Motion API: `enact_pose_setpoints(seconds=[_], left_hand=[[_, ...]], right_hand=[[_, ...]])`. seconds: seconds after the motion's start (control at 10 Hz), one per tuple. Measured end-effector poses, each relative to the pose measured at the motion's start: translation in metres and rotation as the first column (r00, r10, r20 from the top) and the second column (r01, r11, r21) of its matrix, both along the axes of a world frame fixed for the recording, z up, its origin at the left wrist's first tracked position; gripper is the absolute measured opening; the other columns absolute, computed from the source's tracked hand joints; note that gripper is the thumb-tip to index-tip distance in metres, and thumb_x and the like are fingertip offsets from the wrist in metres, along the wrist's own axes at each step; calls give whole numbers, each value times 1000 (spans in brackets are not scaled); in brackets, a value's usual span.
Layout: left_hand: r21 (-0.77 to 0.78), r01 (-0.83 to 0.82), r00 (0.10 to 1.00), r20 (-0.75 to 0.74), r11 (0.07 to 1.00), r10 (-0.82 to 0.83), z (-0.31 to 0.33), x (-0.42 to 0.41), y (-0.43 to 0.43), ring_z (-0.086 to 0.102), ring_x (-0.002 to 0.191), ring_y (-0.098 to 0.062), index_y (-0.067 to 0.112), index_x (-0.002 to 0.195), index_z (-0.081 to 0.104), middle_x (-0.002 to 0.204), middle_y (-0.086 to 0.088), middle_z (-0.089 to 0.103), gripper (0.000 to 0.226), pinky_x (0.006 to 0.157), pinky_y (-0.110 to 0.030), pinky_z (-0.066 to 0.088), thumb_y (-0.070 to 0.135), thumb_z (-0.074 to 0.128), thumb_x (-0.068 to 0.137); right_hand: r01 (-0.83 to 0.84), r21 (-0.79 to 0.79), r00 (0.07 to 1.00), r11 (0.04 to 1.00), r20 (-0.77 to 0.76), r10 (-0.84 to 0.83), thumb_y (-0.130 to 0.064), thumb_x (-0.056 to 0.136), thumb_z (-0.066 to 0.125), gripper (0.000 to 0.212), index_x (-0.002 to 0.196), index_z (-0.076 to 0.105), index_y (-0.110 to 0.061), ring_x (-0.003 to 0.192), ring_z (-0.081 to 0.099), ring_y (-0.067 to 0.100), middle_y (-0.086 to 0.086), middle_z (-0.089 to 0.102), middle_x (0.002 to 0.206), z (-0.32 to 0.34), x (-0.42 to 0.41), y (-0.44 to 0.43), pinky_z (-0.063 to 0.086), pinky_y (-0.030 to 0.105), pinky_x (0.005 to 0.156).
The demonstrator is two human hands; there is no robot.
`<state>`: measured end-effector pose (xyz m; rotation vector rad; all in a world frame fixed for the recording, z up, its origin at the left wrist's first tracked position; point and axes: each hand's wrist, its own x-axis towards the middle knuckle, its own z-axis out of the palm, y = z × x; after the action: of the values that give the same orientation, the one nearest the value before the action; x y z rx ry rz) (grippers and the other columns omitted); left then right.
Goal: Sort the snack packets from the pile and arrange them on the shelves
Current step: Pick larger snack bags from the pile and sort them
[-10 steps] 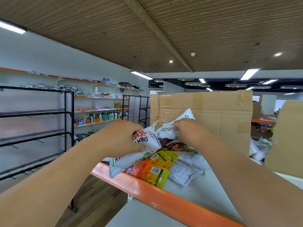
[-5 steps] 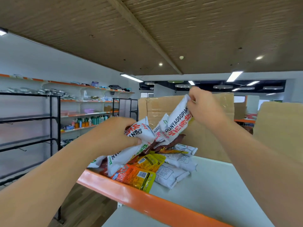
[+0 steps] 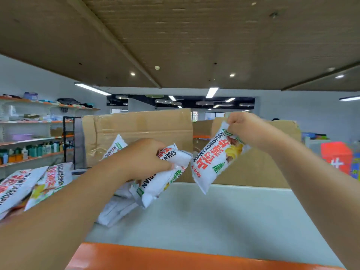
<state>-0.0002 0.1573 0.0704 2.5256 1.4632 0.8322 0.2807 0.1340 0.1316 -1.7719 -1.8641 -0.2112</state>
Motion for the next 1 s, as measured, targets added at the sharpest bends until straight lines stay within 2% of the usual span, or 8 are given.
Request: enact_pose_setpoints(seconds=[0.1, 0.2, 0.3, 0.4, 0.6, 0.7, 0.9, 1.0], left_hand=[[-50, 28, 998, -63, 998, -31, -4, 53, 5, 69, 81, -24, 17, 85, 69, 83, -5, 71, 30, 67, -36, 54, 47, 75, 82], [-102, 38, 992, -119, 994, -50, -11, 101, 11, 68, 80, -25, 17, 87, 67, 85, -6, 70, 30, 64, -32, 47, 46, 74, 84], [-145, 15, 965, -259, 989, -52, -21, 141, 16, 65, 80, -24, 14, 90, 67, 85, -5, 67, 37, 64, -32, 44, 50, 73, 84], [-239, 17, 899, -422, 971, -119, -32, 170, 19, 67, 90, -21, 20, 115, 66, 104, -4, 72, 43, 75, -32, 52, 54, 68, 88], [-372, 43, 877, -431, 927, -214, -40, 181, 25, 45, 134, -9, 52, 147, 34, 146, 24, 44, 92, 111, -35, 41, 76, 70, 66], [-387, 25, 866, -453, 922, -213, -43, 177, 27, 50, 127, -9, 58, 146, 29, 143, 24, 45, 85, 106, -34, 46, 58, 76, 76], [-292, -99, 932, -363, 951, -14, -63, 175, 42, 58, 113, -18, 41, 111, 46, 121, 12, 58, 48, 104, -39, 47, 71, 58, 76], [-268, -45, 940, -338, 962, -50, -73, 177, 43, 42, 138, -15, 47, 149, 32, 155, 11, 38, 72, 110, -32, 37, 70, 58, 86]], right_hand=[[296, -239, 891, 925, 418, -177, -13, 98, 57, 16, 111, 64, -7, 96, 62, 22, 3, 64, 103, -22, 42, 2, 50, 28, 79], [367, -472, 908, 802, 368, -199, -4, 95, 59, 19, 79, 54, -13, 79, 71, 22, 6, 56, 79, -35, 74, -4, 48, 23, 67], [256, -373, 958, 892, -27, -286, -9, 97, 57, 3, 99, 54, -9, 53, 63, 16, 6, 58, 75, -55, 114, -19, 50, 24, 43], [335, -398, 934, 854, 257, -246, -21, 95, 57, 22, 116, 56, -12, 77, 58, 22, 4, 58, 93, -68, 144, -24, 46, 26, 60], [-68, -421, 990, 904, 86, 115, -35, 93, 67, 38, 128, 59, -25, 104, 57, 12, -10, 60, 120, -82, 144, -31, 46, 25, 85], [-147, -577, 967, 804, 88, 240, -40, 85, 77, 57, 135, 51, -37, 111, 59, 12, -16, 58, 125, -93, 139, -25, 49, 26, 92], [-44, -480, 992, 876, 86, 97, -57, 88, 60, 51, 136, 46, -44, 84, 69, 8, -18, 63, 109, -122, 145, -3, 57, 32, 81], [-64, -462, 993, 885, 62, 104, -52, 94, 56, 63, 150, 28, -47, 85, 67, 3, -21, 50, 132, -129, 148, 2, 51, 23, 77]])
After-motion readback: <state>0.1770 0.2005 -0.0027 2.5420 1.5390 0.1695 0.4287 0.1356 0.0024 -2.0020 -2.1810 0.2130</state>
